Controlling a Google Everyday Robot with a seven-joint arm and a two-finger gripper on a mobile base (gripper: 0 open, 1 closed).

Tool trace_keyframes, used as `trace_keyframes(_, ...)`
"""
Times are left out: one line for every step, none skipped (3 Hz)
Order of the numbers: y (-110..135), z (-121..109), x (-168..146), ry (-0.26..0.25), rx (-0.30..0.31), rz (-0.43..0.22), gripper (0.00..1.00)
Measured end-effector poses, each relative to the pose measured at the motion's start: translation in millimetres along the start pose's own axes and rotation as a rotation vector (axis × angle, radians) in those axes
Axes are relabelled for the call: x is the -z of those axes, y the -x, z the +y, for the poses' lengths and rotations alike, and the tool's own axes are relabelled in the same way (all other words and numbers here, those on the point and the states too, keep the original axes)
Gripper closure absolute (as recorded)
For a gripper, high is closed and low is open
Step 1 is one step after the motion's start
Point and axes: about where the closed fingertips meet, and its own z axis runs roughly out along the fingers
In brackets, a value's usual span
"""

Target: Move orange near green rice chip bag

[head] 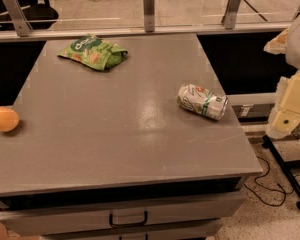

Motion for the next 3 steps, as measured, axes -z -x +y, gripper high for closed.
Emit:
trace_keyframes(0.0, 0.0, 0.0, 0.000, 0.000, 0.000, 0.00)
trace_keyframes(6.2, -1.8, -1.1, -0.001, 0.002, -0.020, 0.00)
trace_keyframes(52.4, 0.4, -20.1, 0.034, 0.072, -0.103, 0.00)
